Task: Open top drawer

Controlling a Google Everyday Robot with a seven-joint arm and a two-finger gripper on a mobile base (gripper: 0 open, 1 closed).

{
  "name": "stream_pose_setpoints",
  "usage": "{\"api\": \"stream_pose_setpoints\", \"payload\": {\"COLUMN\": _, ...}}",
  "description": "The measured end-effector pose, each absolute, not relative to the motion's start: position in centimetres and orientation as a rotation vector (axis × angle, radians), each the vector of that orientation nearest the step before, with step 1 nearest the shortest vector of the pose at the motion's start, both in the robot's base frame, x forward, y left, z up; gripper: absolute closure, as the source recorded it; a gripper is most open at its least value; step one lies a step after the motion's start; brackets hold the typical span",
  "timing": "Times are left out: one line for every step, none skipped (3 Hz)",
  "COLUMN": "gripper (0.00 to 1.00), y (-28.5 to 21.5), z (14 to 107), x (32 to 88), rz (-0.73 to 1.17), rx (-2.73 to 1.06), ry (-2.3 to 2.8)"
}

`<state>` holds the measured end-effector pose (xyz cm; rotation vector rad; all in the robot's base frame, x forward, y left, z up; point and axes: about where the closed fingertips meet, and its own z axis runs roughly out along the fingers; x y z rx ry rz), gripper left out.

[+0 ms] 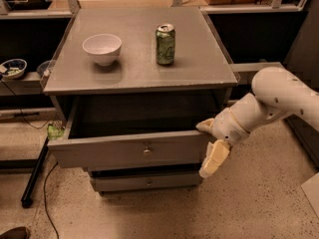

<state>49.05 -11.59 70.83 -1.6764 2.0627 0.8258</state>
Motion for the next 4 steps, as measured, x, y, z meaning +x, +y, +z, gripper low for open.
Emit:
{"api": "stream_pose_setpoints", "payload": {"gripper": 0.00, "y": -11.6, "z": 70.8, "x": 49.1, "rz": 0.825, "rx": -1.677, "ry": 2.063}}
{"api": "stream_pose_setpoints", "payload": {"gripper": 0.00, "y": -10.8, "z": 71.3, "x": 50.4, "rz": 0.712, "rx": -1.699, "ry": 2.066}}
{"api": "stream_pose_setpoints", "payload": {"gripper": 0.00, "y": -10.7, "z": 72.0, "x": 51.4, "rz": 0.656, "rx": -1.701, "ry": 2.055}}
{"api": "stream_pose_setpoints", "payload": {"gripper": 0.00, "y": -10.7, "z": 72.0, "x": 51.4, "rz": 0.656, "rx": -1.700, "ry": 2.055}}
